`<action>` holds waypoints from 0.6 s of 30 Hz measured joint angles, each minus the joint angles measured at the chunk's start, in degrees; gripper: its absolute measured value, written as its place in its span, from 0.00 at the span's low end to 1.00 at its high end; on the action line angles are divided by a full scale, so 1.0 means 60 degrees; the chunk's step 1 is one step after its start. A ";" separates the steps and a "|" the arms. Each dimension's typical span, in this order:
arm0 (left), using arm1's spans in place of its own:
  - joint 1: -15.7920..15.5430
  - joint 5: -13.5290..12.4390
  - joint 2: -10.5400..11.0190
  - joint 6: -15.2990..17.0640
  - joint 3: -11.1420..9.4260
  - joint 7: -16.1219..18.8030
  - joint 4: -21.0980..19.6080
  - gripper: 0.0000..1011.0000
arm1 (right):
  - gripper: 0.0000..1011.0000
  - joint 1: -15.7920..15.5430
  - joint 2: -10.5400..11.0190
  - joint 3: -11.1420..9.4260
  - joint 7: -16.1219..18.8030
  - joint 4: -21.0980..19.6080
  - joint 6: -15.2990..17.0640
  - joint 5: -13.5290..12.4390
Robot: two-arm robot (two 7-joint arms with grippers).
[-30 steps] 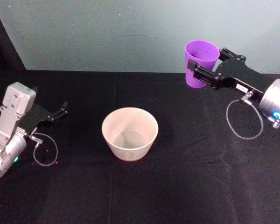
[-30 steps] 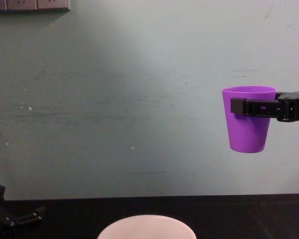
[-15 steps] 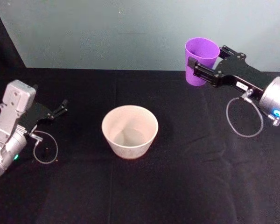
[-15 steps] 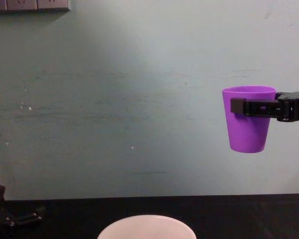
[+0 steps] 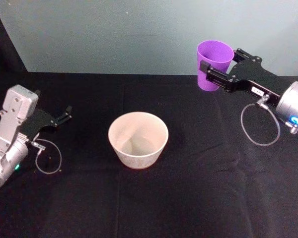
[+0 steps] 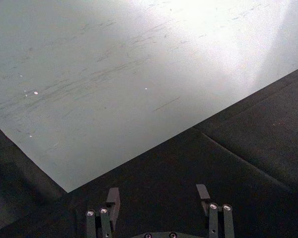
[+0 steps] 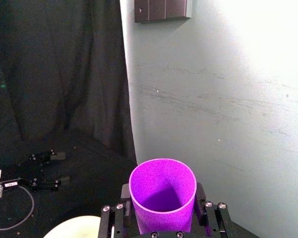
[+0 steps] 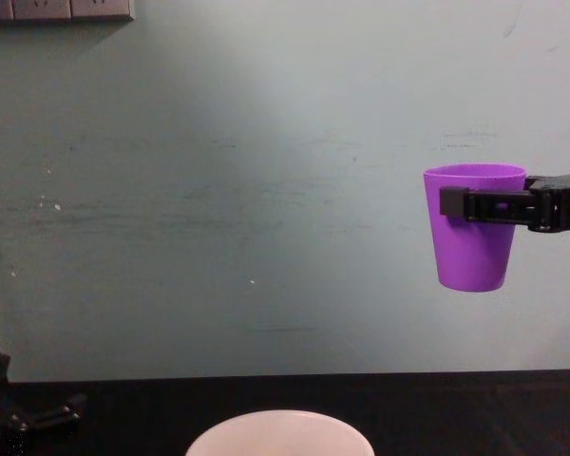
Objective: Pick up the cup and pour the mung beans from the cup into the bowl.
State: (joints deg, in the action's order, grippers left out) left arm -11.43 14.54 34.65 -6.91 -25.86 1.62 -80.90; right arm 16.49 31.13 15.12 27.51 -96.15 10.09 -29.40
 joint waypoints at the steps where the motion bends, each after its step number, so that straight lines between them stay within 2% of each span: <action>1: 0.0000 0.0000 0.0000 0.0000 0.0000 0.0000 0.0000 0.99 | 0.73 0.0000 0.0001 0.0000 0.0000 0.0000 0.0000 0.0000; 18: 0.0000 0.0000 0.0000 0.0000 0.0000 0.0000 0.0000 0.99 | 0.73 0.0000 0.0000 0.0000 0.0000 0.0000 0.0000 0.0000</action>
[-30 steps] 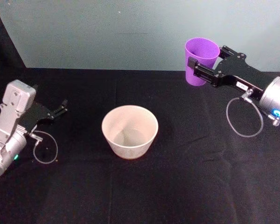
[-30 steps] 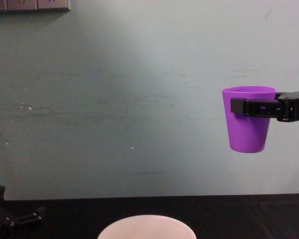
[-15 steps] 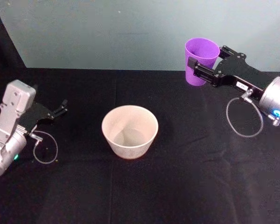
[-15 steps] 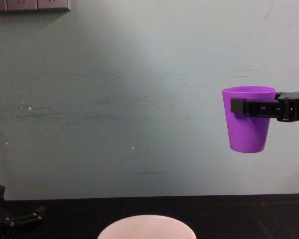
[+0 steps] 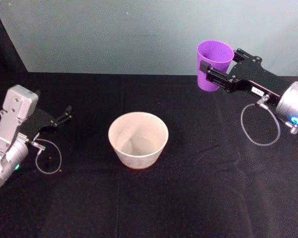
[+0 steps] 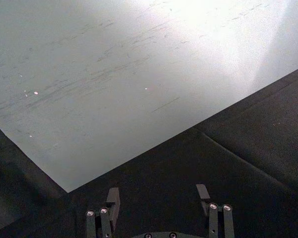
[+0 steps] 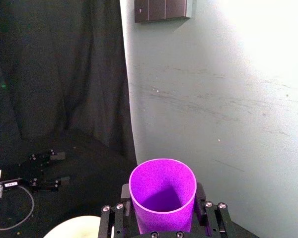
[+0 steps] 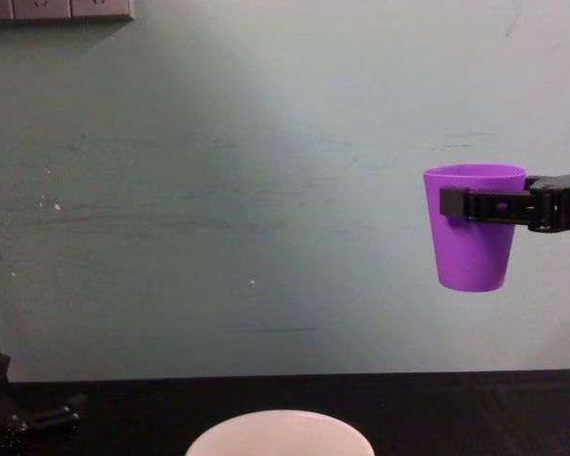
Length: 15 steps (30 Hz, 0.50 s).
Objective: Pick up the cup and pour the mung beans from the cup into the bowl.
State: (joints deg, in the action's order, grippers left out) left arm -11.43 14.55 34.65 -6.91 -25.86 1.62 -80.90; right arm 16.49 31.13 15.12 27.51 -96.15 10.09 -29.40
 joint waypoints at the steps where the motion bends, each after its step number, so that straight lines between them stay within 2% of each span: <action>1: 0.0000 0.0000 0.0000 0.0000 0.0000 0.0000 0.0000 0.99 | 0.73 0.0000 0.0000 0.0000 0.0000 0.0000 0.0000 0.0000; 15: 0.0001 0.0000 0.0000 0.0000 0.0000 0.0000 0.0000 0.99 | 0.73 0.0000 0.0000 0.0000 0.0000 0.0000 0.0000 0.0000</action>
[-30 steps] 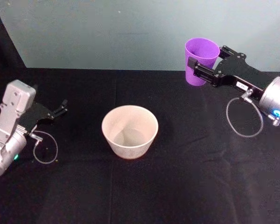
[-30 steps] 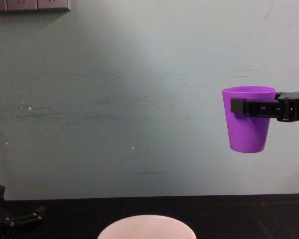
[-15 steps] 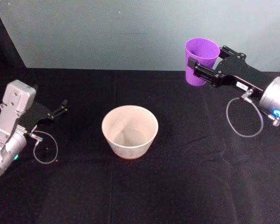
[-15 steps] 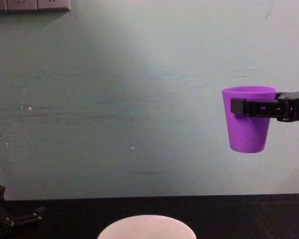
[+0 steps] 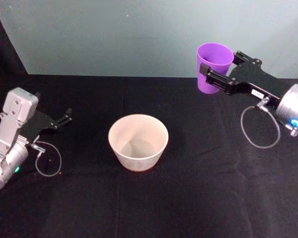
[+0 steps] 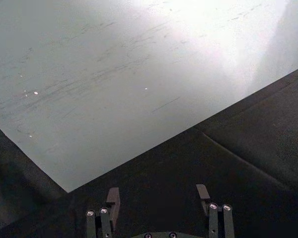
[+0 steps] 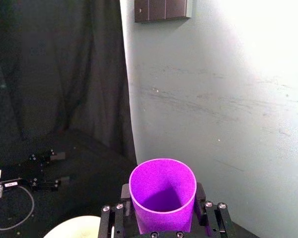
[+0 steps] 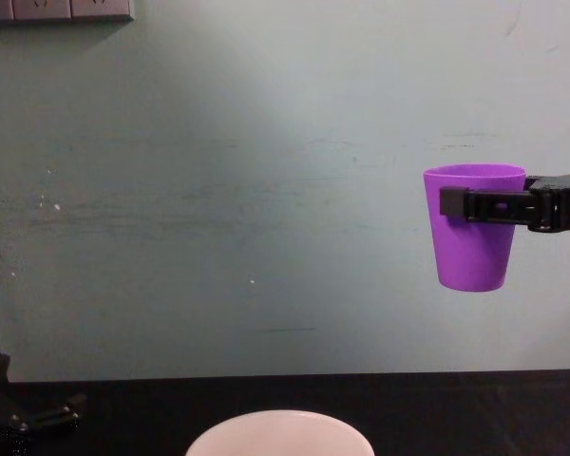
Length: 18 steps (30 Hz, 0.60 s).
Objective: Pick up the cup and pour the mung beans from the cup into the bowl.
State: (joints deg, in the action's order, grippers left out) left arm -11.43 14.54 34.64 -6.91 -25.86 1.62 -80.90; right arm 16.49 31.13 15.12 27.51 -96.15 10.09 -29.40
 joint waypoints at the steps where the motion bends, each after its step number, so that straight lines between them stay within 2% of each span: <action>1: 0.0000 0.0000 0.0000 0.0000 0.0001 0.0000 0.0000 0.99 | 0.73 0.0000 0.0000 0.0000 0.0000 0.0000 0.0000 0.0000; 18: 0.0000 0.0000 0.0000 0.0000 0.0001 0.0000 0.0000 0.99 | 0.73 -0.0001 0.0000 0.0000 0.0000 -0.0001 0.0000 0.0000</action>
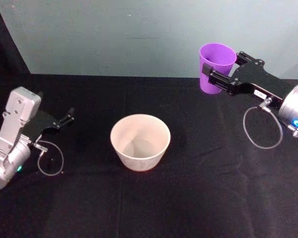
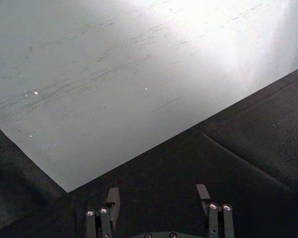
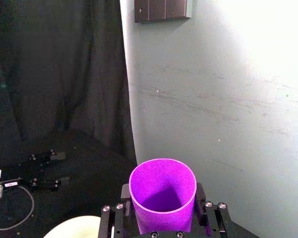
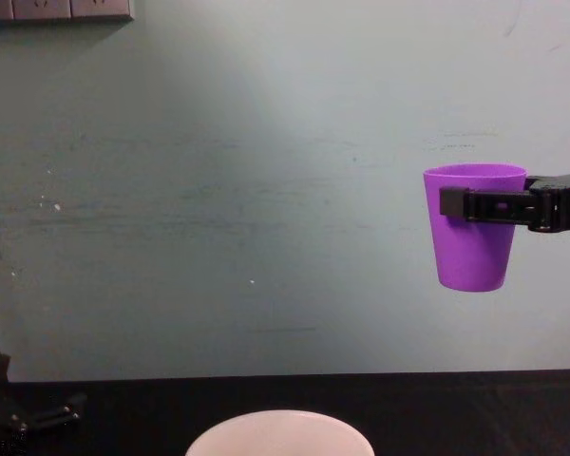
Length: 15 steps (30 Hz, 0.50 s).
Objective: Pick up the cup and pour the mung beans from the cup into the bowl.
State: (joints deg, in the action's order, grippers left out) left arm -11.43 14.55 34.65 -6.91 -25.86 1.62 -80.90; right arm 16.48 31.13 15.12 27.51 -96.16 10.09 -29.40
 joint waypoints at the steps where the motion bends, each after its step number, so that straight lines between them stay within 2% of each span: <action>1: -0.0001 0.0000 0.0000 0.0000 0.0000 0.0000 0.0000 0.99 | 0.73 0.0000 0.0000 0.0000 0.0000 0.0000 0.0000 0.0000; 15: 0.0000 0.0000 0.0000 0.0000 0.0000 0.0000 0.0000 0.99 | 0.73 0.0001 0.0000 0.0000 0.0000 0.0000 0.0000 0.0000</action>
State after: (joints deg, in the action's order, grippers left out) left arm -11.43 14.55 34.65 -6.91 -25.86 1.62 -80.90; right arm 16.49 31.13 15.12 27.51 -96.15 10.09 -29.40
